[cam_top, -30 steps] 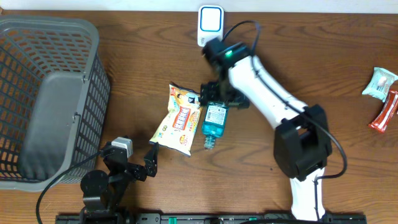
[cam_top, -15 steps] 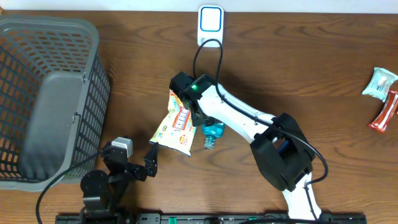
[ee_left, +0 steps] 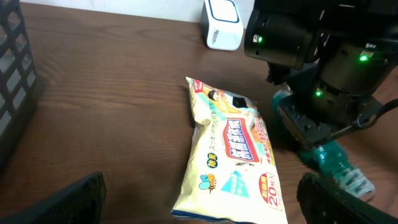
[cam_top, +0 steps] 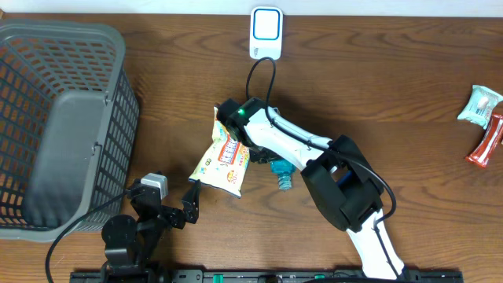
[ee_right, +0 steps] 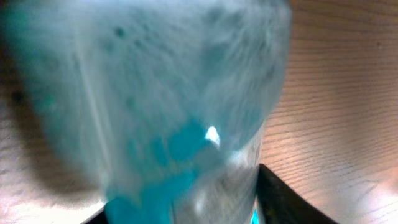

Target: Scan the item barcode

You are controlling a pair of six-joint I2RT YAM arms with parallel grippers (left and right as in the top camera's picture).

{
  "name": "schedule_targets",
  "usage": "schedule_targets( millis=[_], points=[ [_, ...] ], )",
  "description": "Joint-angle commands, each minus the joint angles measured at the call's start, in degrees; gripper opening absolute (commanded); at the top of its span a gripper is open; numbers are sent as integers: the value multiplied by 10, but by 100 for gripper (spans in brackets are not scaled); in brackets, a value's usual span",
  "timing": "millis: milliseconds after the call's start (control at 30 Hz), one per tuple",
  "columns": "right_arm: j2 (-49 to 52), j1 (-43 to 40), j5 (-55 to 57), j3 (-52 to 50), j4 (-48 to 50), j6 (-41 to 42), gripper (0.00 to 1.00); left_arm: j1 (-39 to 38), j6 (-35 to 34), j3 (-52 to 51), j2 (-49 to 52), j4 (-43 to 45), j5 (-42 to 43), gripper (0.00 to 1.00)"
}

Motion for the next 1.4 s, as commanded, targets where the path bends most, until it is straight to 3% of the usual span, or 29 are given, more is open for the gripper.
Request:
schedule_targets(
  millis=[0,167,467,633,733,867,1167,1367],
  points=[
    [38,-3,-43,-8,10,-10,32,1,9,-8,-1,-10,-1,98],
    [36,-20,-90,7,9,7,27,1,9,-8,-1,-10,-1,98],
    [34,-97,-222,26,20,157,28,1,9,-8,-1,-10,-1,98],
    [34,-125,-234,26,28,237,36,1,9,-8,-1,-10,-1,98],
    [34,-132,-234,26,28,300,45,1,9,-8,-1,-10,-1,98],
    [34,-133,-244,26,31,370,46,1,9,-8,-1,-10,-1,98],
    [22,-133,-244,27,54,372,46,1,9,-8,-1,-10,-1,98],
    [-38,-133,-220,27,52,358,50,1,9,-8,-1,-10,-1,98]
  ],
)
